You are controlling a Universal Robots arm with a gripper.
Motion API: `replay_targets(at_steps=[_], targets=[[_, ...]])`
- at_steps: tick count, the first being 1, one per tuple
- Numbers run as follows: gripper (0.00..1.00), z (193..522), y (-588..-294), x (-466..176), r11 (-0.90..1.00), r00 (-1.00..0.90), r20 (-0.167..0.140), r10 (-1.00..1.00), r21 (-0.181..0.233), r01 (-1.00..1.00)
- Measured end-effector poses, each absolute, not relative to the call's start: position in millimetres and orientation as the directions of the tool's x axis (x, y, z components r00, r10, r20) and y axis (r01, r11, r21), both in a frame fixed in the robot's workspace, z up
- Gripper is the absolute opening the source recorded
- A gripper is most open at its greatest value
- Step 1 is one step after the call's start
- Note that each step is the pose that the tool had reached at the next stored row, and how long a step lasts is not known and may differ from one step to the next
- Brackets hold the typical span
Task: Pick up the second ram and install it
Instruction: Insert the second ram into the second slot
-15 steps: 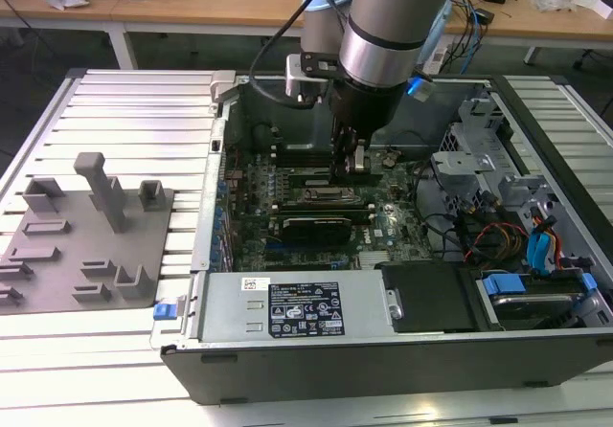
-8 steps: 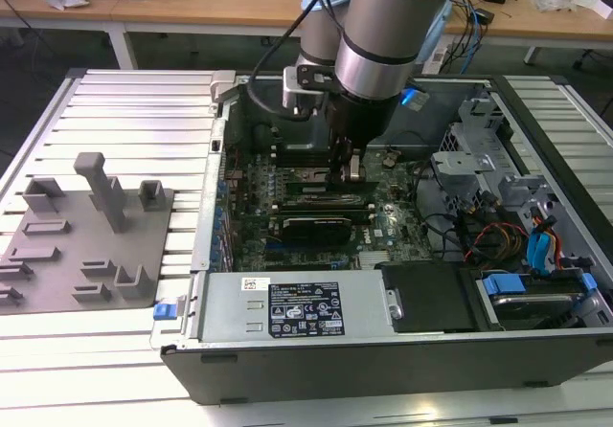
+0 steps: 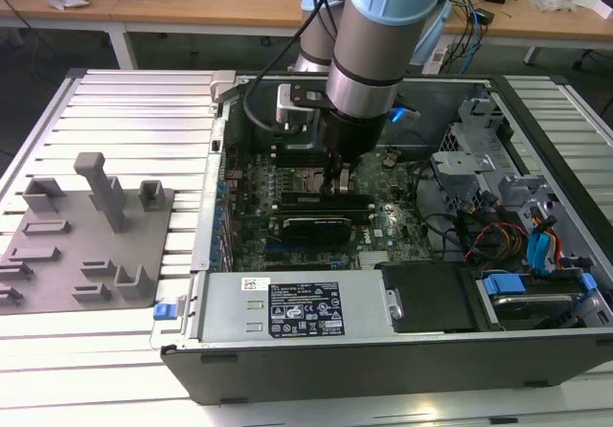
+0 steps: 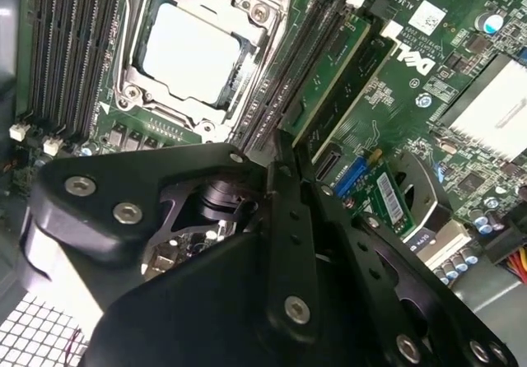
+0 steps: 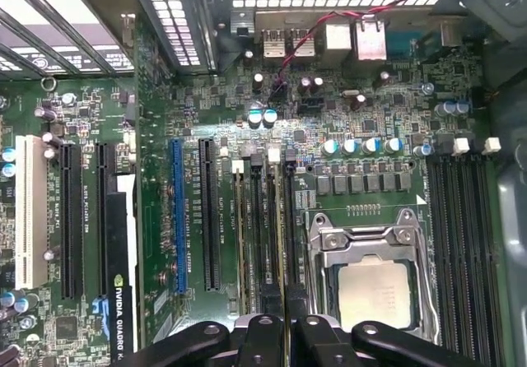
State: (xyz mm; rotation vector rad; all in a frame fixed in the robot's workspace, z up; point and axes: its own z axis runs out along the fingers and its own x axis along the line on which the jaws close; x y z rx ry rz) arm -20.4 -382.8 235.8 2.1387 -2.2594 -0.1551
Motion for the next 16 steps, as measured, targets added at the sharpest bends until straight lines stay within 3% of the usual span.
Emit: replay_targets(at_steps=[16], targets=[[0.13, 229.1, -382.2, -20.3, 0.052, -0.057, -0.049, -0.997, 0.091, -0.995]])
